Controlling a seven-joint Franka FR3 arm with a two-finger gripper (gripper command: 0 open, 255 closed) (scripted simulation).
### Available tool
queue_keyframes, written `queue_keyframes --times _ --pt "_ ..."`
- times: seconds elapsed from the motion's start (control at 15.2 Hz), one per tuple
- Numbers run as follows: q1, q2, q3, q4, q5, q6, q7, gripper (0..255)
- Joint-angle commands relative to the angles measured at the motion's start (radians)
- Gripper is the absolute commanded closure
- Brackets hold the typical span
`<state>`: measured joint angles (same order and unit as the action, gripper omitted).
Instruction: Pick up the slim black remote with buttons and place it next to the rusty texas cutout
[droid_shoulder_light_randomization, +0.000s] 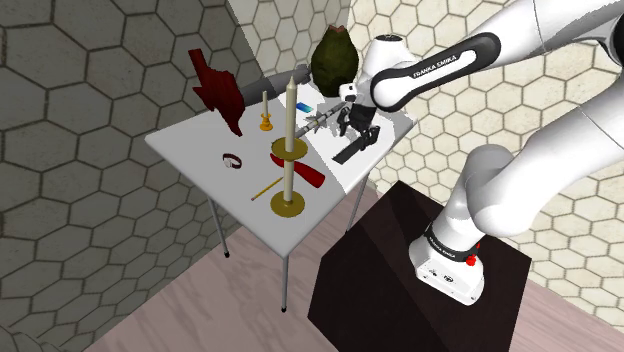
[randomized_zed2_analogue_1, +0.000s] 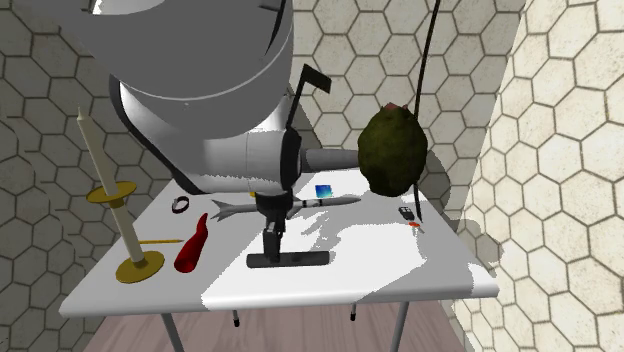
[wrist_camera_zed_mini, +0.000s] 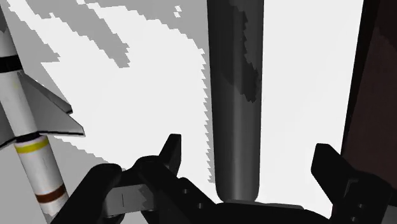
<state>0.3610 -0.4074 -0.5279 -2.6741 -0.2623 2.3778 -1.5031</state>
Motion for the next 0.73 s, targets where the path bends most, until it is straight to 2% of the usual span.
queue_keyframes --times 0.0,0.33,0.66 --pt "0.011 0.035 -0.018 -0.005 0.006 0.043 -0.027 0" --pt "0.032 0.116 -0.047 -0.026 0.031 0.143 -0.049 0" --pt "0.032 0.116 -0.047 -0.027 0.031 0.143 -0.049 0"
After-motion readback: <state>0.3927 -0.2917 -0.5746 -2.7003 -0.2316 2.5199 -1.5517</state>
